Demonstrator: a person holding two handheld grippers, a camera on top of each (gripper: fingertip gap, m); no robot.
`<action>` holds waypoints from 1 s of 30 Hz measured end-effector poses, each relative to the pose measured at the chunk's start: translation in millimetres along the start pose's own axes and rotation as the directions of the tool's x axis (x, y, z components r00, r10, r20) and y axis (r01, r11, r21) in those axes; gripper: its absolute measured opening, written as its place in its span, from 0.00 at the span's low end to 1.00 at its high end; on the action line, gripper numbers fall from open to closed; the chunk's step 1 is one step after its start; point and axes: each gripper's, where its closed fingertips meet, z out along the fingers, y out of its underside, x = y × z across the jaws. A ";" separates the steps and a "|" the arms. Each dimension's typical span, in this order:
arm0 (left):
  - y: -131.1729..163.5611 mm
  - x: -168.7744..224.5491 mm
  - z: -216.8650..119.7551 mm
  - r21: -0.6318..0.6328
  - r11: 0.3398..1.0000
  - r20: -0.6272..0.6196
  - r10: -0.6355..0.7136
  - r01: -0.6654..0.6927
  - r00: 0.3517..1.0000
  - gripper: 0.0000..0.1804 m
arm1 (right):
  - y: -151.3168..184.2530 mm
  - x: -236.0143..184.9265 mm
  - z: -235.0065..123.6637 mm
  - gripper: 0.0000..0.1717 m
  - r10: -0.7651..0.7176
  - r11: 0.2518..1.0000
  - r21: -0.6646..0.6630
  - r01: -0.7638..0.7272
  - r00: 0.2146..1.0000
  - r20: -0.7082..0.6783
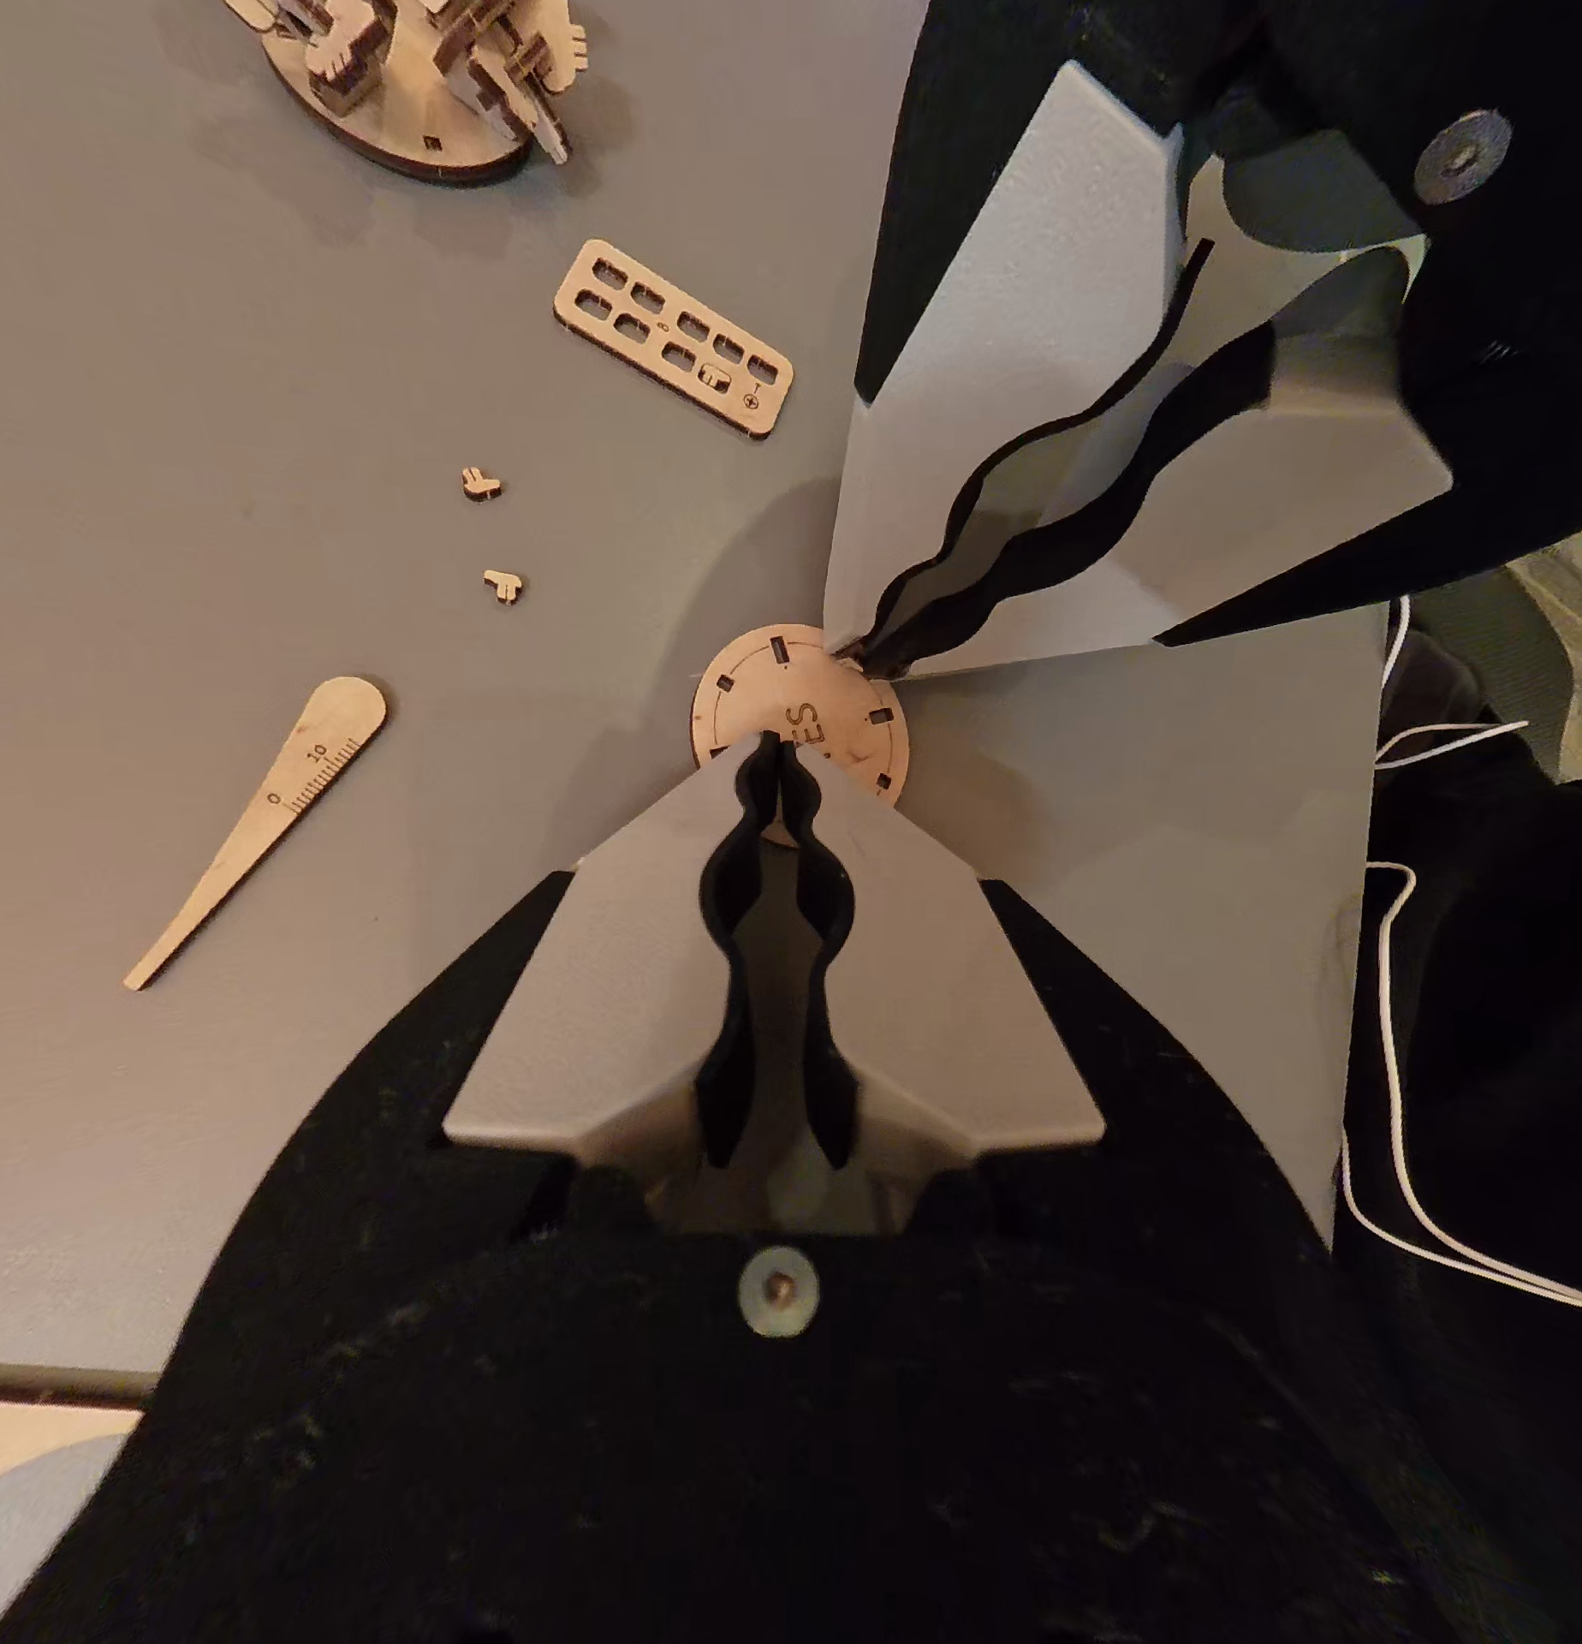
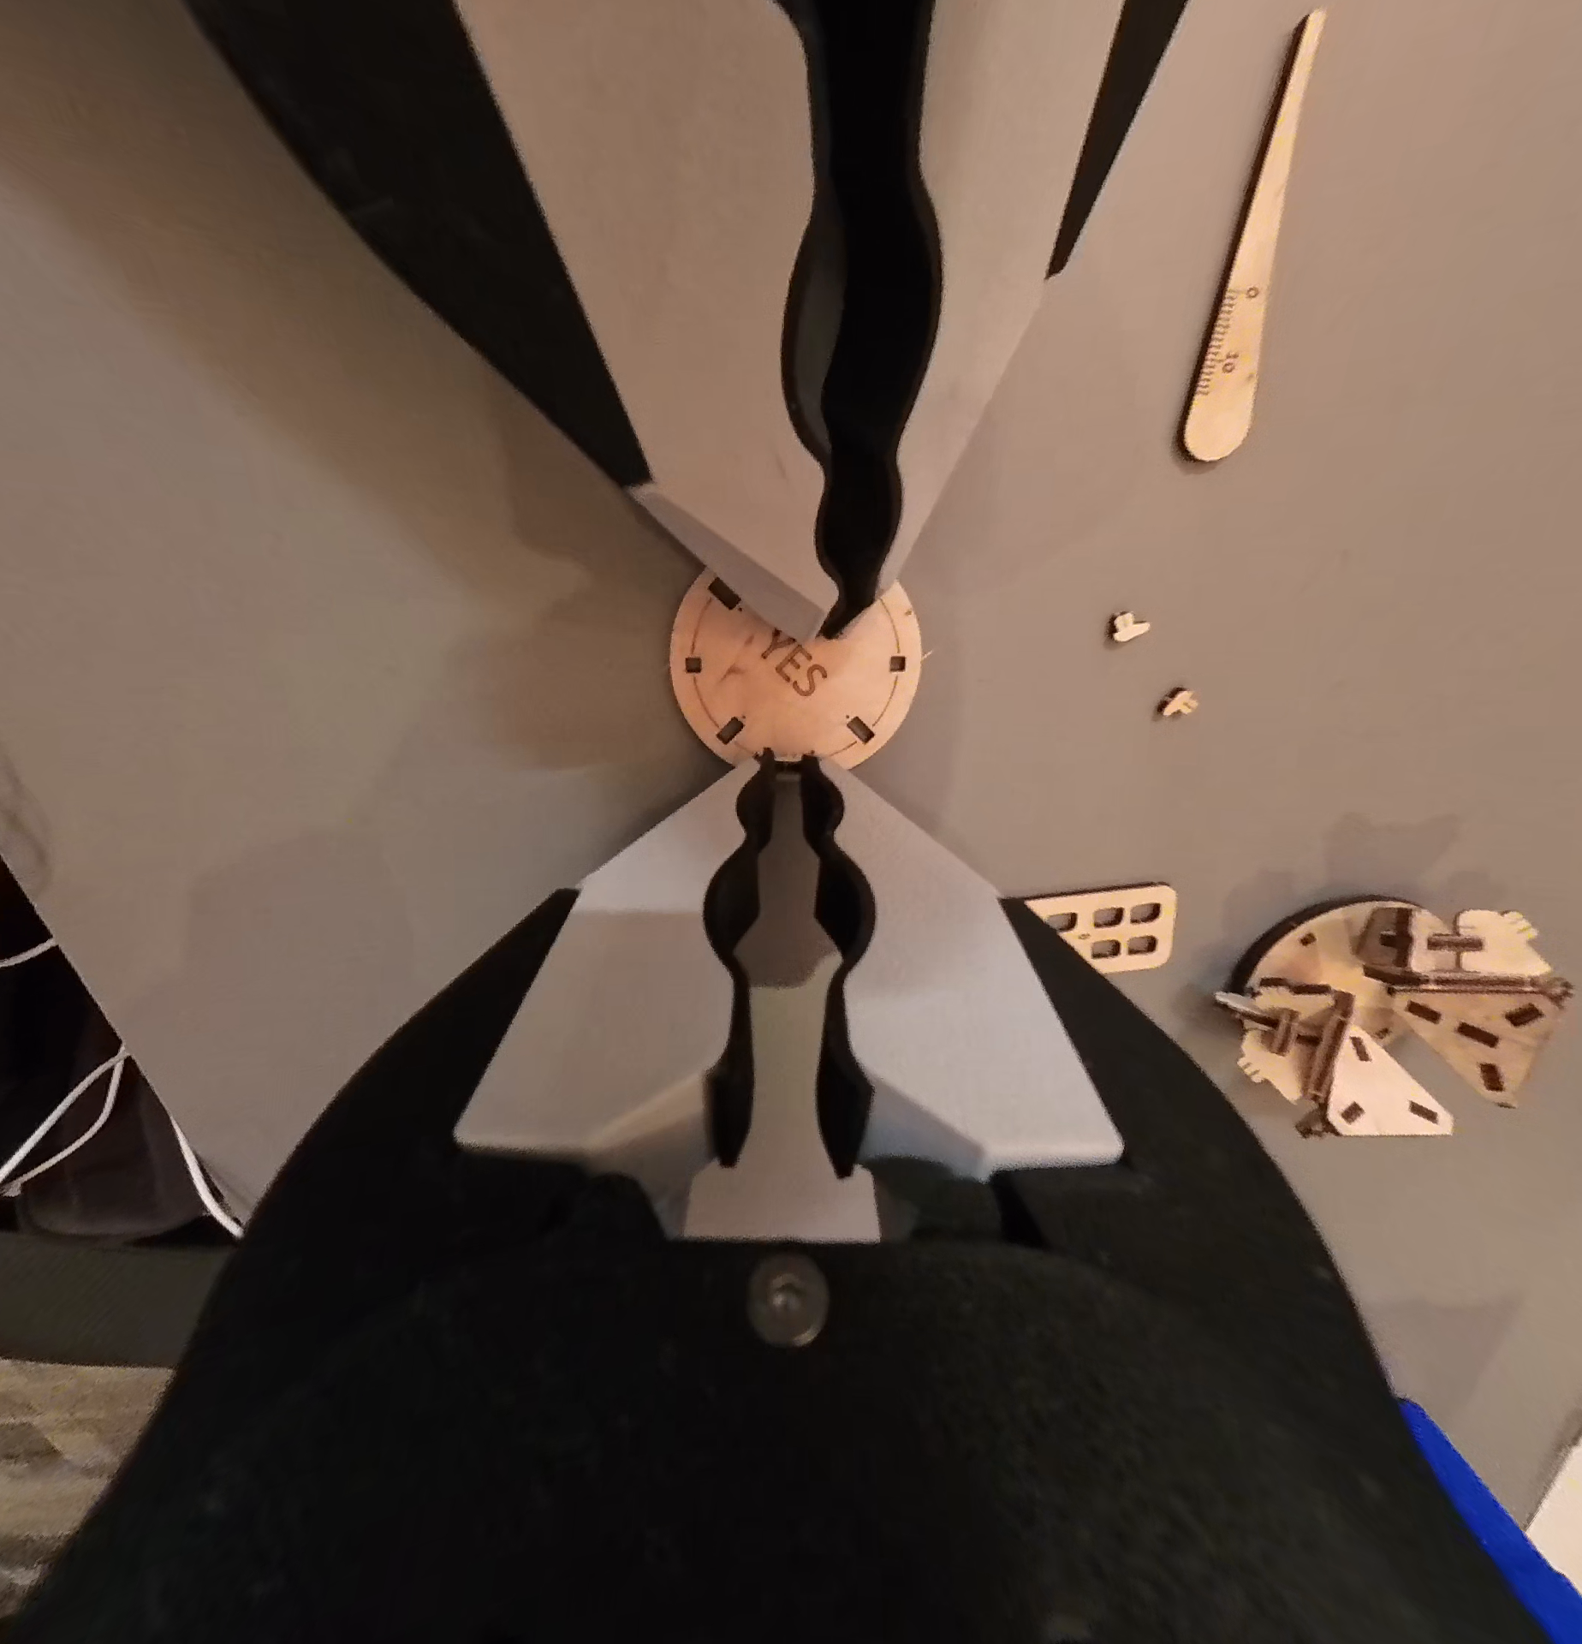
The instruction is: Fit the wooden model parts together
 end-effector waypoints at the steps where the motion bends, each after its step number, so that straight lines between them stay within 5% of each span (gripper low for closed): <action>1: 0.0 -0.1 -0.1 -0.001 1.000 0.001 0.001 -0.001 1.000 0.00 | -0.2 0.0 -0.1 0.03 -0.007 1.000 0.002 0.007 1.000 -0.006; 10: 0.0 -0.1 -0.1 0.000 1.000 -0.001 0.000 0.000 1.000 0.00 | -6.8 8.9 -12.8 0.13 0.023 0.986 0.165 -0.007 0.995 -0.099; 14: -0.1 -0.1 0.0 0.000 1.000 -0.001 -0.001 0.001 1.000 0.00 | -11.4 7.2 -21.1 0.00 0.068 0.964 0.265 -0.038 0.992 -0.107; 30: -0.2 -0.1 -0.2 0.002 1.000 -0.007 -0.013 0.013 1.000 0.00 | -9.6 1.7 -15.2 0.00 0.131 0.954 0.282 -0.107 0.989 -0.070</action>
